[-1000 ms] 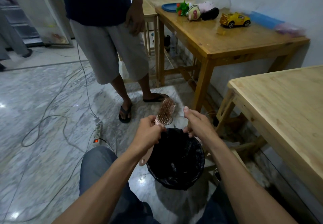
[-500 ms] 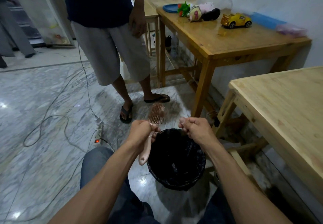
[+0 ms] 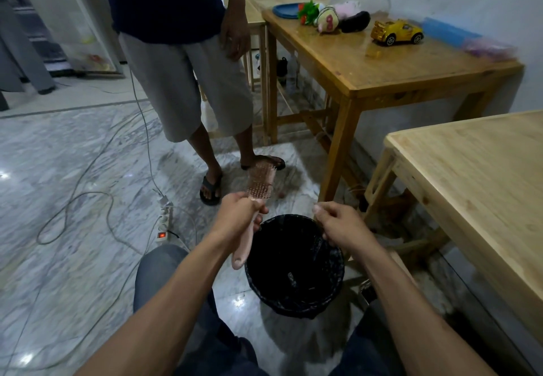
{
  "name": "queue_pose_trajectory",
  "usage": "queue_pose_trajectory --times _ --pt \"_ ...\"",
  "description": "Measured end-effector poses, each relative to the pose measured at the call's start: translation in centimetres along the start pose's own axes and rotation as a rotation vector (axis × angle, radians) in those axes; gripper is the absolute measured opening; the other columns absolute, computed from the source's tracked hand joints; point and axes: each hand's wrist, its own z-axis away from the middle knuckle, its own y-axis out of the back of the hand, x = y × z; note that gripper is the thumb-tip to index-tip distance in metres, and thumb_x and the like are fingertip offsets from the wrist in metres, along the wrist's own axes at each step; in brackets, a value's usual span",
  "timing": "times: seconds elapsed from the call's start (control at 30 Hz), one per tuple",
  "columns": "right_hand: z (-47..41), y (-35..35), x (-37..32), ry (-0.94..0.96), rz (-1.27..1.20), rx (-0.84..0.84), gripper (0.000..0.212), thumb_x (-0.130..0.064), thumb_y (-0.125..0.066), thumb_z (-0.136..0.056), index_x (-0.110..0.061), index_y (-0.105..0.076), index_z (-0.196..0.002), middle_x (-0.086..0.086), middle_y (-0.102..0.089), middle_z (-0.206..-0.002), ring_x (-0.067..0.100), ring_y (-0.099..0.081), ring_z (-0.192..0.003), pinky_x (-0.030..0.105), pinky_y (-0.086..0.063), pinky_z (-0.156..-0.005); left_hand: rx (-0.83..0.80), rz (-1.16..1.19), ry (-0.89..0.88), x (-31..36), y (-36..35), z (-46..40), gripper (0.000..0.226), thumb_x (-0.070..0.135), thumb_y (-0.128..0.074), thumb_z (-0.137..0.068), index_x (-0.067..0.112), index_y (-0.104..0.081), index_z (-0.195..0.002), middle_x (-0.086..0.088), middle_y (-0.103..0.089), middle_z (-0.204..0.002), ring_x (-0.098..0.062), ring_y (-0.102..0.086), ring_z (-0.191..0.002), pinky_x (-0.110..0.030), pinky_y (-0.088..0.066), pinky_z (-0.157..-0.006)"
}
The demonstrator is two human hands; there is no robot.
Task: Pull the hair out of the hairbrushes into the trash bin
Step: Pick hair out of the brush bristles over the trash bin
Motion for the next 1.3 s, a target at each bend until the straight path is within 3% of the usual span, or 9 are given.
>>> queue_pose_trajectory --times 0.13,0.3,0.4,0.5,0.57,0.87,1.03,1.17,1.3 --pt "-0.2 0.0 -0.9 -0.026 0.014 0.067 0.05 -0.048 -0.046 -0.105 -0.023 -0.049 -0.149 0.007 -0.067 -0.126 0.013 -0.066 -0.075 0.027 -0.047 -0.061 -0.063 -0.13 -0.137 0.6 -0.9 1.1 0.01 0.001 -0.054 -0.098 -0.001 -0.064 -0.099 -0.012 -0.066 -0.08 -0.016 -0.05 -0.056 -0.031 -0.04 -0.051" --pt "-0.4 -0.3 -1.8 0.138 -0.079 -0.007 0.052 -0.037 -0.06 -0.102 -0.031 -0.047 -0.152 -0.009 -0.054 -0.14 0.012 -0.069 -0.078 0.027 -0.051 -0.062 -0.121 -0.214 -0.191 1.0 -1.5 1.6 0.012 0.004 -0.056 -0.098 0.002 -0.065 -0.106 -0.009 -0.068 -0.08 -0.016 -0.052 -0.055 -0.03 -0.041 -0.051" --pt "-0.8 -0.7 -1.9 0.238 -0.043 -0.115 0.047 -0.031 -0.067 -0.098 -0.027 -0.056 -0.144 -0.012 -0.062 -0.132 0.005 -0.067 -0.066 0.022 -0.049 -0.055 -0.167 -0.215 -0.183 1.1 -1.8 1.9 0.015 0.004 -0.056 -0.099 0.002 -0.067 -0.108 -0.01 -0.067 -0.078 -0.016 -0.051 -0.055 -0.029 -0.039 -0.05" --pt "-0.8 -1.6 -1.7 0.252 -0.045 -0.102 0.011 -0.022 -0.068 -0.098 -0.022 -0.076 -0.106 -0.007 -0.076 -0.091 0.007 -0.062 -0.06 0.019 -0.047 -0.051 -0.162 -0.204 -0.15 1.4 -1.7 2.0 0.013 0.003 -0.055 -0.098 0.0 -0.067 -0.102 -0.011 -0.066 -0.077 -0.016 -0.05 -0.053 -0.03 -0.038 -0.049" --pt "-0.6 -2.0 -1.3 0.23 -0.064 -0.02 0.01 -0.02 -0.069 -0.098 -0.023 -0.077 -0.094 -0.002 -0.076 -0.078 0.008 -0.061 -0.059 0.022 -0.049 -0.054 -0.092 -0.135 -0.115 1.5 -1.4 1.7 0.011 0.001 -0.054 -0.098 -0.002 -0.064 -0.096 -0.013 -0.064 -0.077 -0.017 -0.048 -0.053 -0.03 -0.036 -0.05" --pt "0.4 -1.6 -0.3 0.231 0.065 -0.005 0.011 -0.02 -0.069 -0.097 -0.019 -0.08 -0.096 -0.006 -0.076 -0.082 0.008 -0.071 -0.077 0.027 -0.059 -0.076 0.262 0.186 0.05 1.3 0.5 -1.6 0.019 -0.012 -0.043 -0.092 -0.002 -0.058 -0.086 -0.014 -0.051 -0.07 -0.019 -0.039 -0.048 -0.025 -0.031 -0.04" --pt "0.4 1.5 1.8 0.158 0.069 0.063 0.024 -0.018 -0.066 -0.099 -0.032 -0.075 -0.081 -0.005 -0.076 -0.08 0.01 -0.068 -0.075 0.026 -0.052 -0.07 0.496 0.272 0.013 3.3 4.4 -3.1 0.023 -0.01 -0.037 -0.087 0.002 -0.052 -0.075 -0.012 -0.046 -0.066 -0.017 -0.039 -0.049 -0.022 -0.03 -0.038" --pt "0.1 1.8 1.8 0.129 -0.037 0.051 0.02 -0.008 -0.056 -0.104 -0.014 -0.075 -0.104 0.001 -0.074 -0.089 0.012 -0.068 -0.078 0.018 -0.055 -0.066 0.234 0.046 0.027 2.7 4.2 -2.2 0.016 -0.006 -0.044 -0.094 -0.001 -0.058 -0.089 -0.012 -0.052 -0.07 -0.015 -0.043 -0.052 -0.024 -0.035 -0.042" --pt "-0.7 0.1 0.7 0.104 -0.014 -0.089 0.026 -0.002 -0.051 -0.105 -0.005 -0.07 -0.122 0.008 -0.075 -0.106 0.015 -0.075 -0.095 0.029 -0.062 -0.087 0.04 -0.024 0.061 1.6 1.4 -0.8 0.006 -0.004 -0.055 -0.094 -0.006 -0.061 -0.095 -0.017 -0.056 -0.077 -0.018 -0.046 -0.053 -0.031 -0.037 -0.047"
